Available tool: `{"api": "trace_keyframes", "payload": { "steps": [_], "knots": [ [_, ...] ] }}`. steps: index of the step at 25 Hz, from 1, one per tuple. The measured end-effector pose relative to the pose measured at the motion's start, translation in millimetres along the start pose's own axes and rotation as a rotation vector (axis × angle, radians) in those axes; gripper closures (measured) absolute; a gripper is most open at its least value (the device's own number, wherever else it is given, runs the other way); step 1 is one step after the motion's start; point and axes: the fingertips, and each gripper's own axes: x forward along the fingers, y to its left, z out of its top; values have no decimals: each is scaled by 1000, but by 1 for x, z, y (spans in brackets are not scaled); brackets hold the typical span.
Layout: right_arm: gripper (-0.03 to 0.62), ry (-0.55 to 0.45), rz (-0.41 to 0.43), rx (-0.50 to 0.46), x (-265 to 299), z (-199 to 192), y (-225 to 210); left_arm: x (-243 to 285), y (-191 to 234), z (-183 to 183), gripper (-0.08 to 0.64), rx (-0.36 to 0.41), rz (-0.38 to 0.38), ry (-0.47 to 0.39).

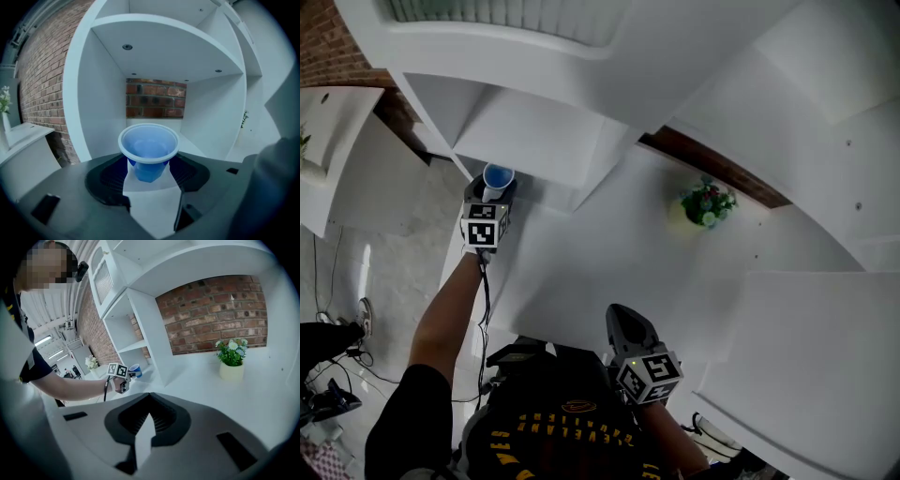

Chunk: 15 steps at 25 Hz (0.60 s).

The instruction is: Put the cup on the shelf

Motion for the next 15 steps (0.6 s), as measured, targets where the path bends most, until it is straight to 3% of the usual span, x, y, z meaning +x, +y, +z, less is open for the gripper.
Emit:
{"api": "trace_keyframes", "payload": {
  "steps": [15],
  "knots": [
    [589, 50, 36, 22, 3, -18, 12, 27, 9, -20, 281, -32, 64, 73]
  ]
}}
